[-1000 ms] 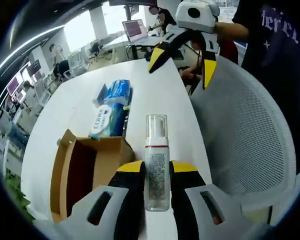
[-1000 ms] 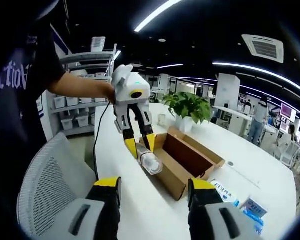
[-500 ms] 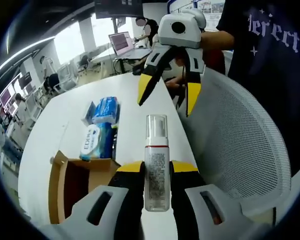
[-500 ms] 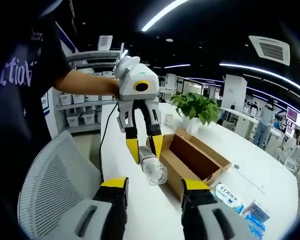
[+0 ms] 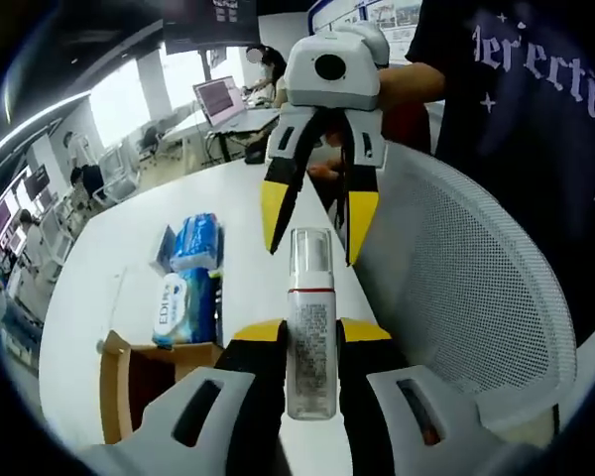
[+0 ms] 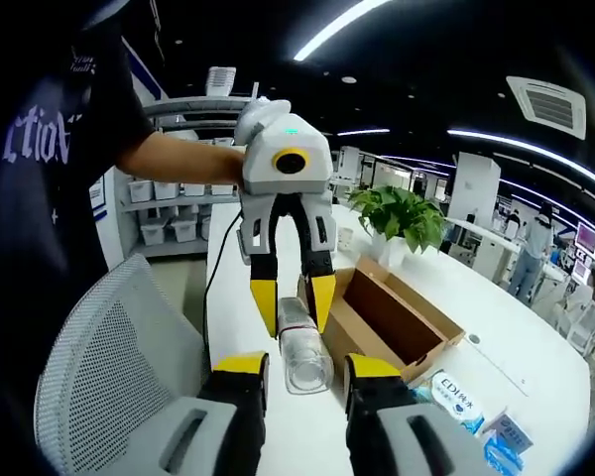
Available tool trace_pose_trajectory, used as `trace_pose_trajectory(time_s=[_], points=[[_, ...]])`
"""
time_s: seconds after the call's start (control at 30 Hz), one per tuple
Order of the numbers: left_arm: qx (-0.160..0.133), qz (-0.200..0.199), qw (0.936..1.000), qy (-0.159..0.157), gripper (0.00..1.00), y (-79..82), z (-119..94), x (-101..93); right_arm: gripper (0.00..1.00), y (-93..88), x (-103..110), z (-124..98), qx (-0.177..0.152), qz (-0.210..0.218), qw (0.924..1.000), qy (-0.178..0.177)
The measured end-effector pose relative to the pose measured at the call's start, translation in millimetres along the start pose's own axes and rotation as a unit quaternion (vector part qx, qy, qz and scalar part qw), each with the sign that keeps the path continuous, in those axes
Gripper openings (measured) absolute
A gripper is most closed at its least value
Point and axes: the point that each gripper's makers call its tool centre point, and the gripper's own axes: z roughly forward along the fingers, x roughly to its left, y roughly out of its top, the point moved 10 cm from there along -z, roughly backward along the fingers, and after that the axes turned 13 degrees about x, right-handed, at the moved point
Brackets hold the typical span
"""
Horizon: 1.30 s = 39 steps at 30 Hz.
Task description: Operate the shoe box by opening the lid, removing the specified soft item, and placing it in the target area until the item is outside and the box remains undamaged.
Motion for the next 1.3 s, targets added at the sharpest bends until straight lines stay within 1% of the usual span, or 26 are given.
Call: trace_pose_trajectory(time_s=[0.1, 0.17, 0.23, 0.4, 0.47, 0.6, 0.8, 1.07, 1.3], points=[[-0.006, 0.003, 1.0, -0.002, 0.18, 2.4, 0.7, -0.9, 0.23, 1.1, 0.5, 1.1, 0.0, -0.005, 1.0, 0.002], [-0.011, 0.005, 0.9999, -0.001, 0.18, 3.8, 1.1, -0.9, 0.19, 1.5, 1.2, 2.1, 0.002, -0.007, 0.9999, 0.007], [-0.01, 0.007, 0.9999, -0.001, 0.18, 4.4, 2.2, -1.3, 0.18, 1.9, 0.6, 2.6, 0.004, -0.019, 0.9998, 0.002], [-0.009, 0.008, 0.9999, 0.0, 0.18, 3.4, 2.9, -0.2, 0.16, 2.5, 1.9, 2.3, 0.009, -0.036, 0.9993, 0.001], [-0.008, 0.009, 0.9999, 0.001, 0.18, 3.0, 3.3, 0.3, 0.16, 3.4, 3.3, 2.5, 0.013, -0.055, 0.9984, -0.005], [-0.004, 0.009, 0.9999, -0.002, 0.18, 2.1, 4.3, 0.5, 0.15, 4.8, 3.9, 4.3, 0.023, -0.059, 0.998, -0.005], [-0.008, 0.002, 1.0, 0.002, 0.19, 1.2, 5.1, 1.4, 0.15, 7.4, 0.3, 4.4, 0.035, -0.068, 0.9971, -0.005], [-0.024, -0.012, 0.9996, 0.013, 0.19, 2.3, 0.7, 6.2, 0.14, 13.7, -6.3, 1.3, 0.04, -0.071, 0.9967, -0.005], [-0.035, -0.029, 0.9986, 0.027, 0.2, 1.7, -2.7, 7.6, 0.14, 21.1, -10.3, -1.2, 0.051, -0.091, 0.9946, -0.003]])
